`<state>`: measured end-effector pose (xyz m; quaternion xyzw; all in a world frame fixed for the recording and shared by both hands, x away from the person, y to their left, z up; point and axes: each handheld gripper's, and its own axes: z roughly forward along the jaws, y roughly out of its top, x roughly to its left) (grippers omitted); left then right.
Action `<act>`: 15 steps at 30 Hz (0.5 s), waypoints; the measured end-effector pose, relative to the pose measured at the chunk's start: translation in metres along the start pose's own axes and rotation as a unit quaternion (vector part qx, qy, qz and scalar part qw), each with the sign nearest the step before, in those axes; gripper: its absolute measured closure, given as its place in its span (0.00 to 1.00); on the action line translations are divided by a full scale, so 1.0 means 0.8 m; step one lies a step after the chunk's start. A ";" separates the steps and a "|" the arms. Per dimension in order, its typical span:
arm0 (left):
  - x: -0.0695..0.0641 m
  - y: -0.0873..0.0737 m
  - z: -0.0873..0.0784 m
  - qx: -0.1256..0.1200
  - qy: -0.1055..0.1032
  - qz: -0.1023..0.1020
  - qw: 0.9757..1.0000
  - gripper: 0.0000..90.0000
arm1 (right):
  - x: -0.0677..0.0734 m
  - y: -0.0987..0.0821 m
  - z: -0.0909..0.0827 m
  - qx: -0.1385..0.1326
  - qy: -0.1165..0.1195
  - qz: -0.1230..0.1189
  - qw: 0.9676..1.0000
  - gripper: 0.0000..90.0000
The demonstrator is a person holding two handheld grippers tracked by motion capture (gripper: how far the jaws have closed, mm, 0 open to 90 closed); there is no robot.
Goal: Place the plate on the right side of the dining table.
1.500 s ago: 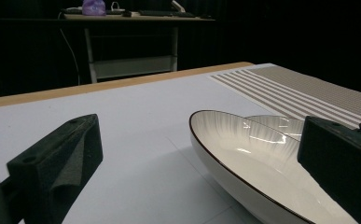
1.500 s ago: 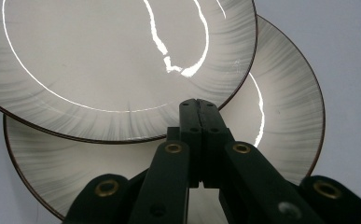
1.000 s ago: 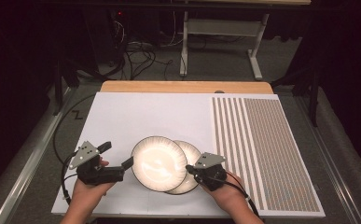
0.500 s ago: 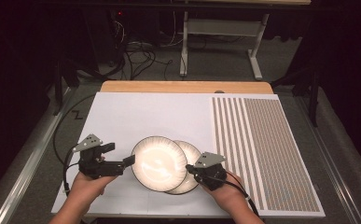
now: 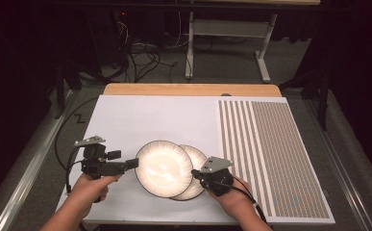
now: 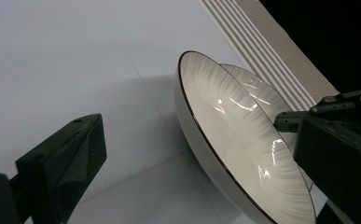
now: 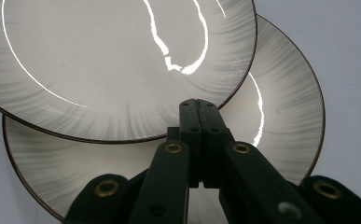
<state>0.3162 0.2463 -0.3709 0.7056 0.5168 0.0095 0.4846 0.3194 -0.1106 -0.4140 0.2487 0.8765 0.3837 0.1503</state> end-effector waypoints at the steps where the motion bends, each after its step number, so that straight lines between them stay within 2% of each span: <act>1: 0.001 0.001 0.001 0.005 -0.002 -0.005 1.000 0.04 | 0.000 0.000 0.000 0.000 -0.001 0.000 1.000 1.00; 4: 0.005 0.002 0.003 0.019 -0.012 -0.023 0.999 0.04 | 0.000 0.000 0.000 0.000 -0.001 0.000 1.000 1.00; 9: 0.009 0.004 0.003 0.029 -0.024 -0.051 0.998 0.05 | 0.000 0.000 0.000 0.000 -0.001 0.000 1.000 1.00; 15: 0.014 0.007 0.003 0.043 -0.048 -0.095 0.993 0.08 | 0.000 0.000 0.000 0.000 -0.001 -0.003 1.000 1.00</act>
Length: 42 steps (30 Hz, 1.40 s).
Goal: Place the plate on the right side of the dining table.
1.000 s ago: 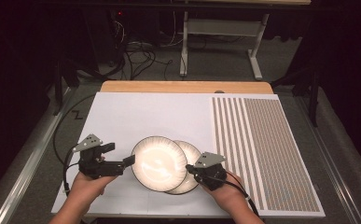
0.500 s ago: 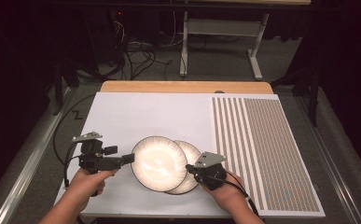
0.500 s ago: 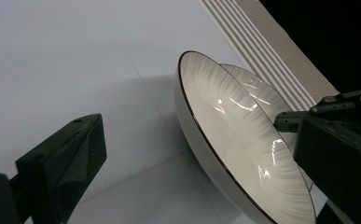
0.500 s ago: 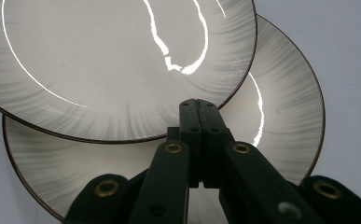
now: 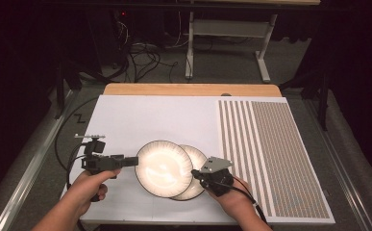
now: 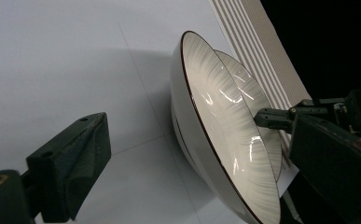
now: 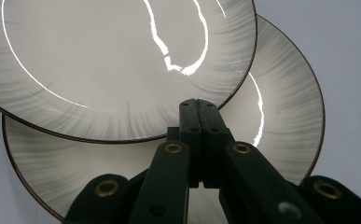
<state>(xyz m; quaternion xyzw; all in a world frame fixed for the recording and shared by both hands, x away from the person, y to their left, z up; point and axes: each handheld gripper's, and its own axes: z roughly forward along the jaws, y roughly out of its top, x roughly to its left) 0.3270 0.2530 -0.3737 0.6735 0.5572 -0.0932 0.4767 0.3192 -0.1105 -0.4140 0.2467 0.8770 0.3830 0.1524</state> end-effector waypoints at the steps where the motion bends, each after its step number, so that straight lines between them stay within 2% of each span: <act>1: 0.001 0.001 0.000 0.002 -0.006 -0.008 1.000 0.09 | 0.000 0.000 0.000 0.000 0.000 0.000 1.000 1.00; 6: 0.008 0.002 0.000 0.011 -0.016 -0.049 0.999 0.13 | 0.001 0.000 0.000 0.001 -0.001 0.000 1.000 1.00; 9: 0.012 0.002 0.001 0.022 -0.019 -0.068 0.997 0.15 | 0.001 0.000 0.000 0.001 -0.002 -0.001 1.000 1.00; 10: 0.012 0.002 0.001 0.022 -0.019 -0.068 0.997 0.16 | 0.001 0.000 0.000 0.001 -0.002 0.000 1.000 1.00; 11: 0.012 0.001 0.002 0.025 -0.019 -0.080 0.996 0.16 | 0.001 0.000 0.000 0.001 -0.002 -0.001 1.000 1.00; 15: 0.013 0.001 0.007 0.037 -0.014 -0.090 0.995 0.18 | 0.001 0.000 0.000 0.002 -0.003 -0.002 1.000 1.00; 20: 0.014 -0.001 0.013 0.056 -0.027 -0.113 0.992 0.20 | 0.001 0.000 0.000 0.002 -0.003 -0.002 1.000 1.00; 25: 0.013 -0.002 0.018 0.068 -0.034 -0.122 0.990 0.24 | 0.001 0.000 0.000 0.001 -0.003 -0.004 1.000 1.00; 33: 0.008 -0.004 0.027 0.082 -0.039 -0.124 0.988 0.35 | 0.002 0.001 0.000 0.001 -0.004 -0.005 1.000 1.00; 37: 0.006 -0.006 0.031 0.093 -0.035 -0.123 0.987 0.46 | 0.002 0.001 0.000 0.001 -0.004 -0.004 1.000 1.00; 42: 0.006 -0.006 0.036 0.100 -0.030 -0.131 0.986 0.53 | 0.003 0.001 0.000 0.000 -0.005 -0.005 1.000 1.00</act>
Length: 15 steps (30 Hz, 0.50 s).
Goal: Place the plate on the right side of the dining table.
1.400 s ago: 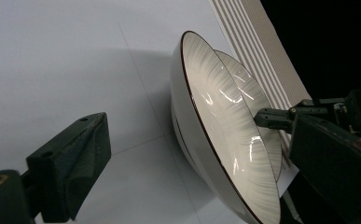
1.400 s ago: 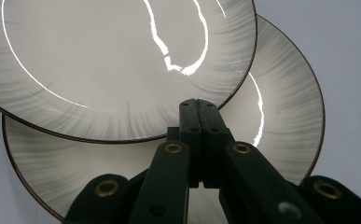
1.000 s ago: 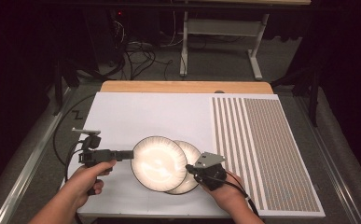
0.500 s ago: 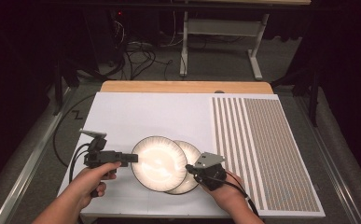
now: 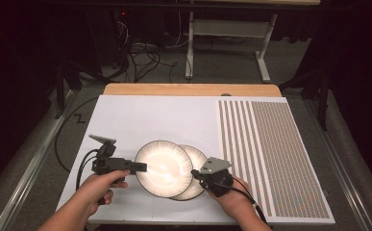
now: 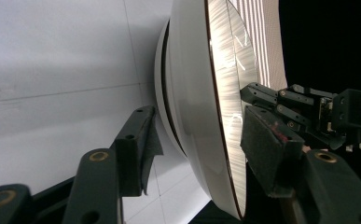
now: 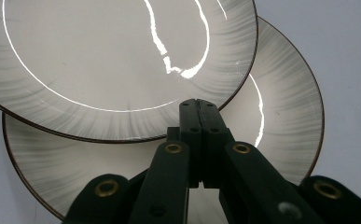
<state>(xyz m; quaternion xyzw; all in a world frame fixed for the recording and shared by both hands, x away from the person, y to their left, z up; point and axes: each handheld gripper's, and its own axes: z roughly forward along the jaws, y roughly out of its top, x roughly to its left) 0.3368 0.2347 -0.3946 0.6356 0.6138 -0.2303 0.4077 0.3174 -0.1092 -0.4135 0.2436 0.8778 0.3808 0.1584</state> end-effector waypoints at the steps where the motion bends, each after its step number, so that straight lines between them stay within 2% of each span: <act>1: 0.000 0.000 0.001 0.001 0.002 -0.001 1.000 0.54 | 0.000 0.000 0.000 0.000 0.000 0.000 1.000 1.00; 7: -0.002 0.003 0.007 0.007 0.024 -0.004 1.000 0.65 | 0.000 0.000 0.000 0.000 -0.001 0.000 1.000 1.00; 15: -0.007 0.009 0.007 0.007 0.038 -0.003 0.999 0.74 | 0.000 0.000 0.000 0.000 0.000 -0.002 1.000 1.00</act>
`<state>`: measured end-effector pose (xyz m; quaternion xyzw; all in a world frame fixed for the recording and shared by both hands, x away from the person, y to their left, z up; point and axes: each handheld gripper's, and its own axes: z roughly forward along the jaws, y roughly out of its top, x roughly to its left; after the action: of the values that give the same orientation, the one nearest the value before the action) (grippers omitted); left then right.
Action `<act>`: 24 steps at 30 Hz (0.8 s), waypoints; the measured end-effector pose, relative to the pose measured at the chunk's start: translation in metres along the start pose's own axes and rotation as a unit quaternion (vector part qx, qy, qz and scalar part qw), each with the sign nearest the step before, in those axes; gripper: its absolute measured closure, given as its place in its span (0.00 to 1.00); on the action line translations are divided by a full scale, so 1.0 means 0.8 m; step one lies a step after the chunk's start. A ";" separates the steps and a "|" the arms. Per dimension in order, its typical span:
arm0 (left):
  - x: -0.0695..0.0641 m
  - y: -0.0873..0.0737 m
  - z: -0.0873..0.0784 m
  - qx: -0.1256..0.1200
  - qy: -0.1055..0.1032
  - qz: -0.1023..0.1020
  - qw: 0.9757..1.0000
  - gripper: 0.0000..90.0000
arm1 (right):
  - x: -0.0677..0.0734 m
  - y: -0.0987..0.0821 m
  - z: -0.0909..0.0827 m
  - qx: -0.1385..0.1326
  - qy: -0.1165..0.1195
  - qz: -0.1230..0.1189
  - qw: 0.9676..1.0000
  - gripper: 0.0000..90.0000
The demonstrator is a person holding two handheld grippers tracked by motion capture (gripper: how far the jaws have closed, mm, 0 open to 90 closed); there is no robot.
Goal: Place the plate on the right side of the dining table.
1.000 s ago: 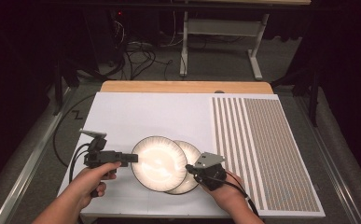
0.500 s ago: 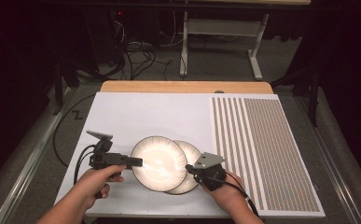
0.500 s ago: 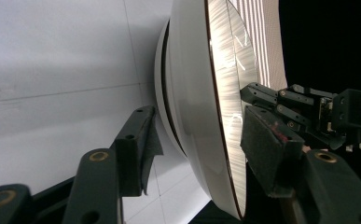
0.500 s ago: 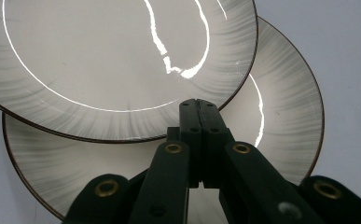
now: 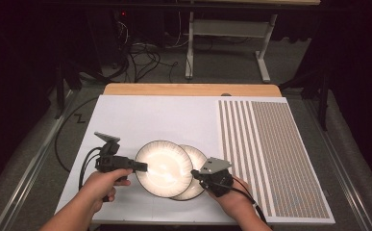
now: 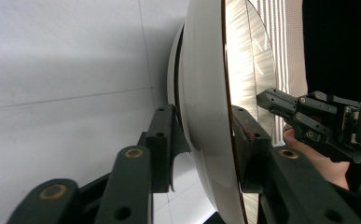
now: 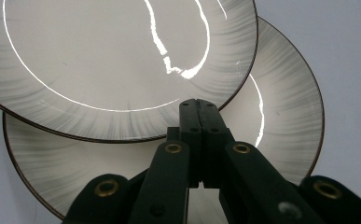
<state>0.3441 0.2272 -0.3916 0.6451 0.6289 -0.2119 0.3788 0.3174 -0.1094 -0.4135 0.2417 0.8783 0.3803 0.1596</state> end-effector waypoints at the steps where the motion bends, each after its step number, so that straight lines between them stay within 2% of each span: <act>1: -0.001 0.000 0.000 0.001 0.000 0.001 1.000 0.75 | 0.000 0.000 0.000 0.000 0.000 0.000 1.000 1.00; 10: -0.007 0.002 0.004 0.013 0.025 0.013 1.000 0.81 | 0.000 0.000 0.000 -0.001 0.001 0.003 1.000 1.00; 24: -0.015 0.002 0.007 0.007 0.058 0.032 0.998 0.85 | 0.000 -0.001 -0.002 -0.001 0.000 0.004 1.000 1.00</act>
<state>0.3453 0.2153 -0.3859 0.6788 0.6272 -0.1666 0.3437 0.3163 -0.1104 -0.4130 0.2457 0.8769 0.3816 0.1585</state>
